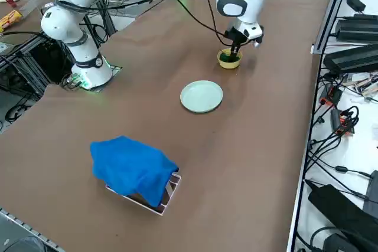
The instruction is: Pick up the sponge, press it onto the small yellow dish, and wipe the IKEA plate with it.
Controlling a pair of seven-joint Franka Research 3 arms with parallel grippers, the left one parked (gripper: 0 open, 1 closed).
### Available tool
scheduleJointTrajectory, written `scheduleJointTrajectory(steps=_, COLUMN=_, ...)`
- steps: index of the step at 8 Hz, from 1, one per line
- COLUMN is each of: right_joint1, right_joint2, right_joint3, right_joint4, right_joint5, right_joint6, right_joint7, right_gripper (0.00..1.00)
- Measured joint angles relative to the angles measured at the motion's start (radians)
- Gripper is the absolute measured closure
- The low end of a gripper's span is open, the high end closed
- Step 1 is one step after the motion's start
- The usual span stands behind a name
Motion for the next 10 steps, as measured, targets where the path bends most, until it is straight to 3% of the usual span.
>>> scheduleJointTrajectory(steps=3, right_joint1=0.001, right_joint2=-0.013, right_joint3=-0.001, right_joint4=0.017, right_joint5=0.0, right_joint6=-0.006, right_joint7=0.0, right_gripper=0.91)
scheduleJointTrajectory(steps=6, right_joint1=-0.014, right_joint2=-0.108, right_joint3=-0.005, right_joint4=0.028, right_joint5=-0.001, right_joint6=-0.096, right_joint7=0.001, right_gripper=0.91)
scheduleJointTrajectory(steps=8, right_joint1=-0.053, right_joint2=-0.172, right_joint3=-0.009, right_joint4=0.012, right_joint5=-0.007, right_joint6=-0.122, right_joint7=-0.019, right_gripper=0.91)
scheduleJointTrajectory(steps=10, right_joint1=-0.139, right_joint2=-0.229, right_joint3=-0.016, right_joint4=-0.074, right_joint5=-0.012, right_joint6=-0.09, right_joint7=-0.109, right_gripper=0.91)
